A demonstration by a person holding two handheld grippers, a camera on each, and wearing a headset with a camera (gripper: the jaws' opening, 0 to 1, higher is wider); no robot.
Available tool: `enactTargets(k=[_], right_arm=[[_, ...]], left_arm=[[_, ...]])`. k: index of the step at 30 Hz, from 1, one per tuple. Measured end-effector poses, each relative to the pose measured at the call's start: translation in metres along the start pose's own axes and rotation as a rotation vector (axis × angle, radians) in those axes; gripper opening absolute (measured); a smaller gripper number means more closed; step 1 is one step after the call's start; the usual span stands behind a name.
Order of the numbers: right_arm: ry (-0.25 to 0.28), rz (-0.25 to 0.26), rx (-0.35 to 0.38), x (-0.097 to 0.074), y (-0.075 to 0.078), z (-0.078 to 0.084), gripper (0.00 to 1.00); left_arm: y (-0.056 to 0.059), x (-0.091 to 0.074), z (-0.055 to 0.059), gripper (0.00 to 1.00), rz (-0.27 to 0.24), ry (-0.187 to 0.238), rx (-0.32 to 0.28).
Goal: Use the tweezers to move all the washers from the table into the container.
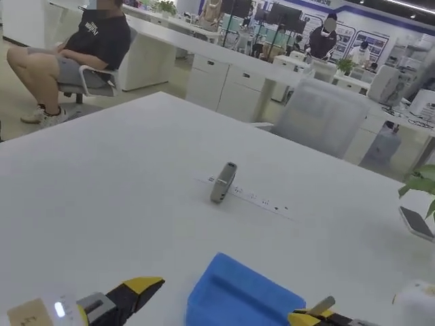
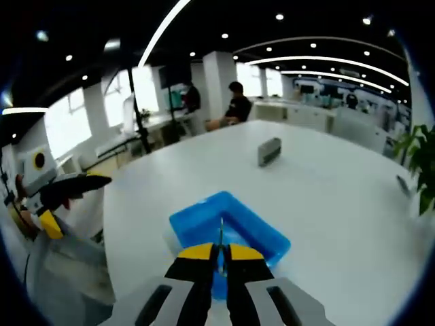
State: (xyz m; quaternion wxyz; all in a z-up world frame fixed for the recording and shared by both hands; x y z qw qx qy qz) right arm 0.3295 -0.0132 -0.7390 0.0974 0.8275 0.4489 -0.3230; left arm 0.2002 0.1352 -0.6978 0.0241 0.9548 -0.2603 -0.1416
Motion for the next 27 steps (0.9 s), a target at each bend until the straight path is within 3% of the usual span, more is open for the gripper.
enactTargets(k=[3,5,14,19,22,27], right_arm=[[-0.02,0.015,0.029,0.011,0.012,0.004,0.03],[-0.046,0.029,0.006,0.017,0.018,0.005,0.03],[-0.096,0.015,0.0,0.037,0.025,0.011,0.03],[-0.112,0.017,-0.027,0.036,0.023,0.012,0.03],[-0.116,0.019,-0.028,0.034,0.024,0.012,0.03],[-0.07,0.003,-0.03,0.023,0.017,0.002,0.03]], left_arm=[[0.001,-0.002,-0.001,0.69,0.004,0.008,-0.007],[0.0,-0.003,-0.001,0.66,-0.001,0.004,0.001],[-0.012,-0.006,-0.004,0.78,-0.07,0.033,0.012],[-0.015,-0.005,0.0,0.77,-0.095,0.008,0.019],[-0.017,-0.006,-0.001,0.8,-0.116,0.016,0.048],[-0.018,-0.006,-0.001,0.8,-0.12,0.014,0.037]])
Point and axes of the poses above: the centre of the closed fingertips' face, and the gripper's own axes: x roughly forward along the fingers, y roughly to its right, z roughly out of its underside, the point moved 4 cm from there along -x, roughly backward along the fingers, and after that the axes turned 6 degrees about -y, right-handed, at the moved point
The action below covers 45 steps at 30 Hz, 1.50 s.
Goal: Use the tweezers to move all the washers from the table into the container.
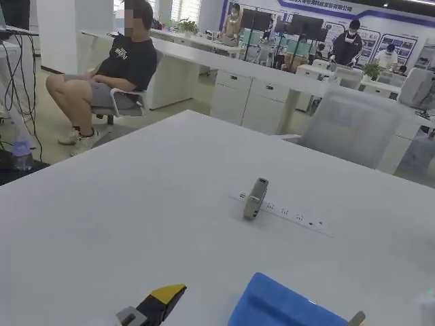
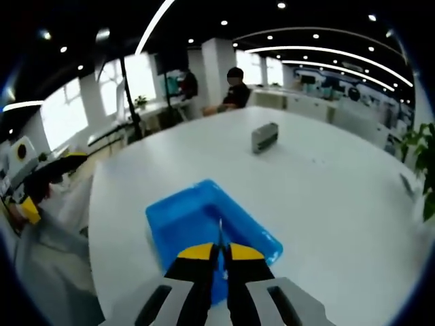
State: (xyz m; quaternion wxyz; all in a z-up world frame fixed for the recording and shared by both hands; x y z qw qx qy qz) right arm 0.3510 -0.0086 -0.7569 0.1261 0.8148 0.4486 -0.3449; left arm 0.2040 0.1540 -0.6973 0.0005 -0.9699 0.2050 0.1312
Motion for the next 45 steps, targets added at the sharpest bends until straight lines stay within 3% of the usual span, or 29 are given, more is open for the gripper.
enactTargets(k=[5,11,15,18,25,41,45], right_arm=[[0.057,-0.049,0.011,-0.017,-0.022,-0.008,0.03],[0.09,-0.118,0.022,-0.031,-0.052,-0.007,0.03],[0.05,-0.166,-0.013,-0.026,-0.073,0.005,0.03],[0.0,-0.195,-0.056,-0.014,-0.083,0.019,0.03],[-0.071,-0.206,-0.1,0.011,-0.086,0.037,0.03],[-0.092,-0.184,-0.201,0.011,-0.091,0.039,0.03],[-0.09,-0.19,-0.179,0.011,-0.094,0.04,0.03]], left_arm=[[0.001,0.001,0.001,0.79,-0.011,-0.013,0.029],[-0.003,0.0,0.003,0.77,-0.028,-0.022,0.011],[-0.003,0.001,0.006,0.75,-0.032,-0.042,0.014],[-0.003,0.001,0.006,0.74,-0.033,-0.045,0.015],[-0.007,-0.001,0.005,0.73,-0.049,-0.037,0.006],[-0.008,-0.002,0.004,0.73,-0.059,-0.031,-0.001],[-0.008,-0.002,0.005,0.72,-0.059,-0.034,0.0]])
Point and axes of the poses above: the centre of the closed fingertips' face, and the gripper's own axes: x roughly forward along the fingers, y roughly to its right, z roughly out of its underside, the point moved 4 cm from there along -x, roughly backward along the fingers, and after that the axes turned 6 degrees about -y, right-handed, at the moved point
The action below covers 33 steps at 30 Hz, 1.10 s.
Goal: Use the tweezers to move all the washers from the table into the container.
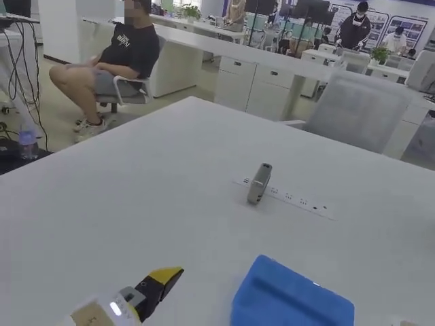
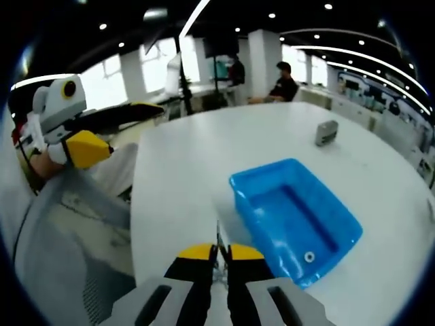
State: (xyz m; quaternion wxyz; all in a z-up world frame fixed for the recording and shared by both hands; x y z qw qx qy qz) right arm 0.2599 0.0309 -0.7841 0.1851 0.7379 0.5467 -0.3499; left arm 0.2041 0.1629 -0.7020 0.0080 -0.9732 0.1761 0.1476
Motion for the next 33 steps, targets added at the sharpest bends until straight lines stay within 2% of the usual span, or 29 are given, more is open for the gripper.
enactTargets(k=[4,8,10,12,13,18,21,23,25,33], right_arm=[[0.014,0.008,0.003,0.0,-0.001,0.002,0.03],[0.014,0.047,-0.041,0.0,-0.005,0.003,0.03],[0.024,0.065,-0.024,0.0,-0.003,0.003,0.02],[0.065,0.074,0.037,0.0,-0.002,0.003,0.02],[0.072,0.073,0.044,0.0,-0.001,0.003,0.02],[0.068,0.067,0.045,0.0,0.002,0.003,0.02],[0.057,0.083,0.031,-0.003,0.004,0.001,0.02],[0.091,0.091,0.043,-0.007,0.006,-0.005,0.02],[0.136,0.076,0.08,-0.012,0.008,-0.013,0.02],[0.187,0.072,0.07,-0.027,0.014,-0.039,0.02]], left_arm=[[0.0,0.001,0.002,0.71,0.0,-0.017,0.009],[0.0,0.001,0.002,0.71,-0.003,-0.014,0.013],[0.0,0.0,0.001,0.71,-0.004,-0.008,0.008],[-0.001,0.0,0.001,0.71,-0.006,-0.007,0.009],[-0.001,0.0,0.001,0.71,-0.004,-0.006,0.007],[0.0,0.0,0.001,0.71,0.001,-0.006,0.008],[0.0,0.0,0.001,0.7,-0.001,-0.005,0.009],[0.0,0.0,0.001,0.7,-0.002,-0.004,0.006],[-0.001,-0.001,0.0,0.7,-0.003,-0.003,0.006],[-0.001,-0.001,0.0,0.7,-0.004,0.0,0.005]])
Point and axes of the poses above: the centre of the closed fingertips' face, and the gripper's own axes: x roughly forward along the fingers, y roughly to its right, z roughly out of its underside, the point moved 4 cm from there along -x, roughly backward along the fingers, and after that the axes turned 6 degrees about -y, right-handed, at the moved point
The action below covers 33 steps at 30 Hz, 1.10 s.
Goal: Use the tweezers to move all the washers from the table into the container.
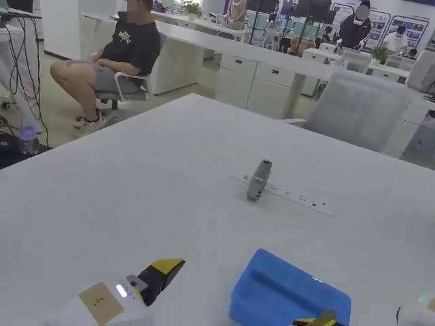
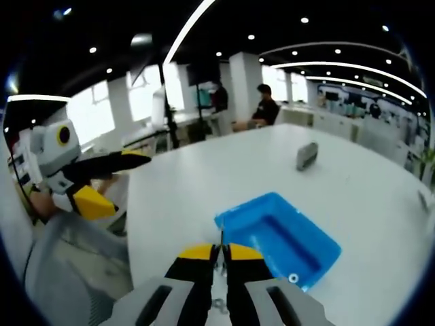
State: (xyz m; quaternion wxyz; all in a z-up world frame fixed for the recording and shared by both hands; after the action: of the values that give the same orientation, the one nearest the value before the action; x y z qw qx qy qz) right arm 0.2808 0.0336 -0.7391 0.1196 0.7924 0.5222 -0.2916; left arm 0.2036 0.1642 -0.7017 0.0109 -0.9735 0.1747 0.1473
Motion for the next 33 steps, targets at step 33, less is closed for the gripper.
enactTargets(k=[33], right_arm=[[-0.116,0.129,0.137,0.029,0.088,0.018,0.03]], left_arm=[[0.001,0.001,0.002,0.67,0.006,-0.011,0.001]])
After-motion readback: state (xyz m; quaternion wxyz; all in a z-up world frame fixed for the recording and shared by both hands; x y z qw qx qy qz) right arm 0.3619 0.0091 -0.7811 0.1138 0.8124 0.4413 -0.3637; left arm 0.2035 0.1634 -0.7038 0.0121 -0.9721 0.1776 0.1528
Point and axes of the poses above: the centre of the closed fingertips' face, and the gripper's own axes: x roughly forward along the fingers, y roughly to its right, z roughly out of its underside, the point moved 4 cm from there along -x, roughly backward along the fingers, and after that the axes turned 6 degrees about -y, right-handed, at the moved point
